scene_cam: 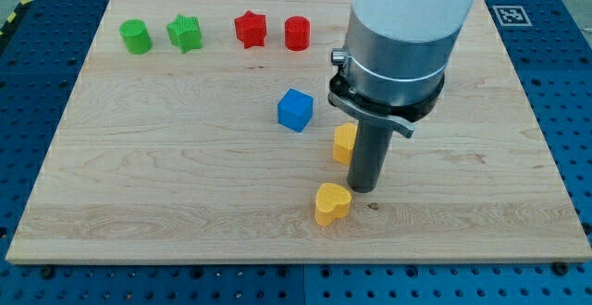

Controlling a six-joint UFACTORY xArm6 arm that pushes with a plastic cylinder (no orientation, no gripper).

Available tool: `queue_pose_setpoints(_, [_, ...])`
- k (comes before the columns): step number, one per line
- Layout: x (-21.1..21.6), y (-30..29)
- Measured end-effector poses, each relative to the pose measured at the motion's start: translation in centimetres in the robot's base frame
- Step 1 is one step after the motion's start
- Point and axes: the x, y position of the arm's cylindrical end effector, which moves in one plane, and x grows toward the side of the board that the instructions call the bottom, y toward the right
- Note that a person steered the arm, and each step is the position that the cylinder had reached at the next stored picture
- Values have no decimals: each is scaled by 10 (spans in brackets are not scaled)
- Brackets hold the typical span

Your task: Move yellow hexagon towards the center

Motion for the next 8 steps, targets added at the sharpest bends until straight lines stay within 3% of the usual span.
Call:
queue_pose_setpoints(6, [-66, 15])
queue_pose_setpoints(7, [-68, 15])
queue_pose_setpoints(8, [-38, 18])
